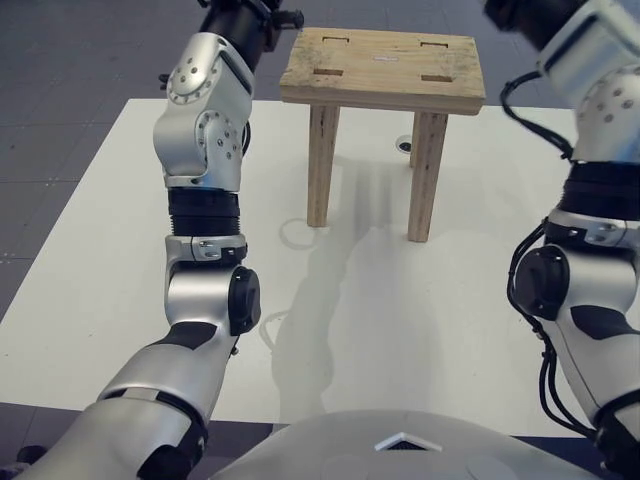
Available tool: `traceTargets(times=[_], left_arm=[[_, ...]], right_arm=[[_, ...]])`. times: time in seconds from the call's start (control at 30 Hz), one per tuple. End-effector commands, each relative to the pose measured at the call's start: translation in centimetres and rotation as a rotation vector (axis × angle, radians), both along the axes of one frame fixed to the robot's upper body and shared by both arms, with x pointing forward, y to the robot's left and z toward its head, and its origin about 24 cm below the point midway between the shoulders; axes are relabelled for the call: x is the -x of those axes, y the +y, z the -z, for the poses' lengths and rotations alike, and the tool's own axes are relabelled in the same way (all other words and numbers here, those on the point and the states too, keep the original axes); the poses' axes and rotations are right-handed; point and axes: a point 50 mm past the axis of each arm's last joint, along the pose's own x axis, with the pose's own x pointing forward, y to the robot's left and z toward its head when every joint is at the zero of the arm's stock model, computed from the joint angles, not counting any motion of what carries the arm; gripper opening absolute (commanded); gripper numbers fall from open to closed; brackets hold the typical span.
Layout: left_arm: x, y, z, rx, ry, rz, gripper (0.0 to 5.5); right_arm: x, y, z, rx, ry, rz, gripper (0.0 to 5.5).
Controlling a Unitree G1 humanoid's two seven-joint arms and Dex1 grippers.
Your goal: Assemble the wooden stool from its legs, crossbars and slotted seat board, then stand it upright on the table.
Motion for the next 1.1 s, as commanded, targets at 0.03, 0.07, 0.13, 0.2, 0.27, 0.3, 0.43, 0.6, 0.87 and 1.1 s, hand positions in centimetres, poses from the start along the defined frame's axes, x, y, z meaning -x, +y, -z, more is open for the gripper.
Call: traceTargets(times=[0.03,0.07,0.13,0.2,0.27,0.3,0.43,0.6,0.87,1.1], left_arm=[[1.7,2.5,1.2,0.051,-0.054,-0.113,1.42],[2.1,3.0,2.3,0.045,-0.034,-0.13,1.42],[3.3,4.1,4.7,-0.016,0.002,-0.177,1.42],[4.6,5.3,7.1,-0.04,0.048,-0.232,1.42],[6.3,6.2,10.4,-0.074,0.133,-0.282,1.42],[7.1,6.3,11.9,-0.118,0.163,-0.286,1.42],[9.9,4.5,15.8,-0.292,0.201,-0.216,1.23],[11.6,2.7,17.1,-0.405,0.151,-0.187,1.06],[12.0,2.0,17.0,-0.385,0.112,-0.237,1.06],[11.6,1.9,16.8,-0.386,0.102,-0.248,1.24]], right_arm=[[2.0,-1.8,-0.2,-0.017,-0.048,0.09,3.49],[2.4,-2.3,0.8,-0.001,-0.036,0.133,3.49],[3.5,-3.8,3.4,0.052,-0.009,0.26,3.49],[4.9,-5.0,6.1,0.115,0.022,0.378,3.49],[6.8,-5.9,10.0,0.158,0.103,0.473,3.49],[7.6,-6.0,12.2,0.193,0.161,0.499,3.49],[10.5,-4.9,19.2,0.341,0.303,0.529,3.49],[12.7,-3.6,21.8,0.446,0.289,0.576,3.49],[12.8,-2.4,21.9,0.47,0.246,0.554,3.49],[12.1,-2.4,21.5,0.478,0.226,0.567,3.49]])
